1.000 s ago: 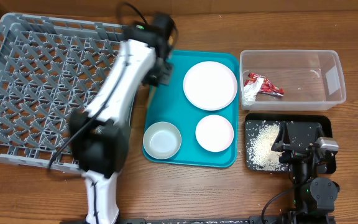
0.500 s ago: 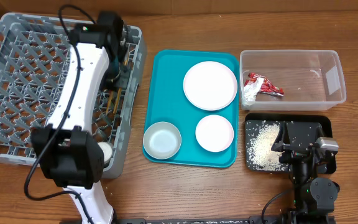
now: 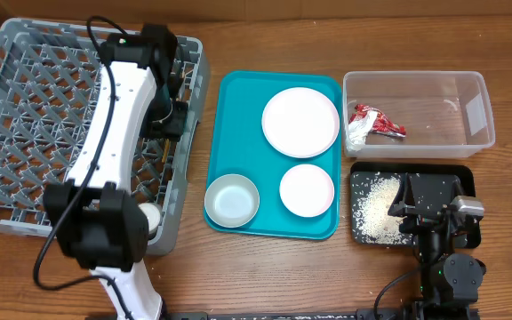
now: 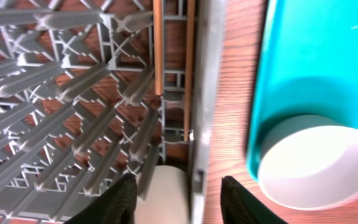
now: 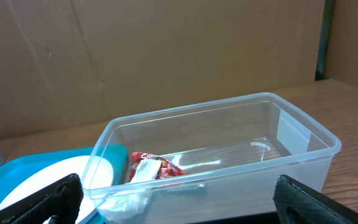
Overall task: Sort waste into correct bins and load items into the dishwasher
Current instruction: 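Move the left gripper back to the white bowl on the teal tray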
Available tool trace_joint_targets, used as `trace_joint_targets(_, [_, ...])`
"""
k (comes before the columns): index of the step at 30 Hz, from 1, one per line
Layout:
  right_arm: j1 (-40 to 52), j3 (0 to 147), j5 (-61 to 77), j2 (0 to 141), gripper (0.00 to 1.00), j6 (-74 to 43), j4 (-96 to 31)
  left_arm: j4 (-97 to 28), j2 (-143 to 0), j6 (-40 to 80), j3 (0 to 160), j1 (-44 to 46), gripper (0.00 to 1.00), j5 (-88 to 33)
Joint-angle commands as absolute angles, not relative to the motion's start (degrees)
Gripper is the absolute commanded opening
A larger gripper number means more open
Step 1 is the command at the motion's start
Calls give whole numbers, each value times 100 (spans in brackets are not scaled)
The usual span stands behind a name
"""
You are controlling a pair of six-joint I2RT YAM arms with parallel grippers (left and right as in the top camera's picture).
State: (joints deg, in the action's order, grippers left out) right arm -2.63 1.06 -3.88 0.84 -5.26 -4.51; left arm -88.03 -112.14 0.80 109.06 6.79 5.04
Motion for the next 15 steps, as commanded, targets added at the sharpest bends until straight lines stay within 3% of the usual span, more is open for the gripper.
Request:
trace_joint_targets(1, [-263, 45, -434, 16, 100, -486, -416, -8941, -9968, 596, 11139, 838, 48, 298])
trace_joint_targets(7, [-263, 45, -434, 16, 100, -486, -416, -8991, -8527, 1017, 10864, 1017, 57, 290])
trace_joint_targets(11, [-263, 45, -434, 16, 100, -486, -416, -8805, -7961, 1122, 10108, 1334, 70, -117])
trace_joint_targets(12, [-263, 45, -434, 16, 100, -486, -416, -8678, -7918, 1122, 9909, 1424, 78, -283])
trace_joint_targets(13, [-263, 45, -434, 16, 100, -486, -416, -8479, -7898, 1125, 9668, 1531, 95, -530])
trace_joint_targets(15, [-263, 45, -434, 16, 100, -486, -416, -8088, -7922, 1116, 9179, 1726, 100, -943])
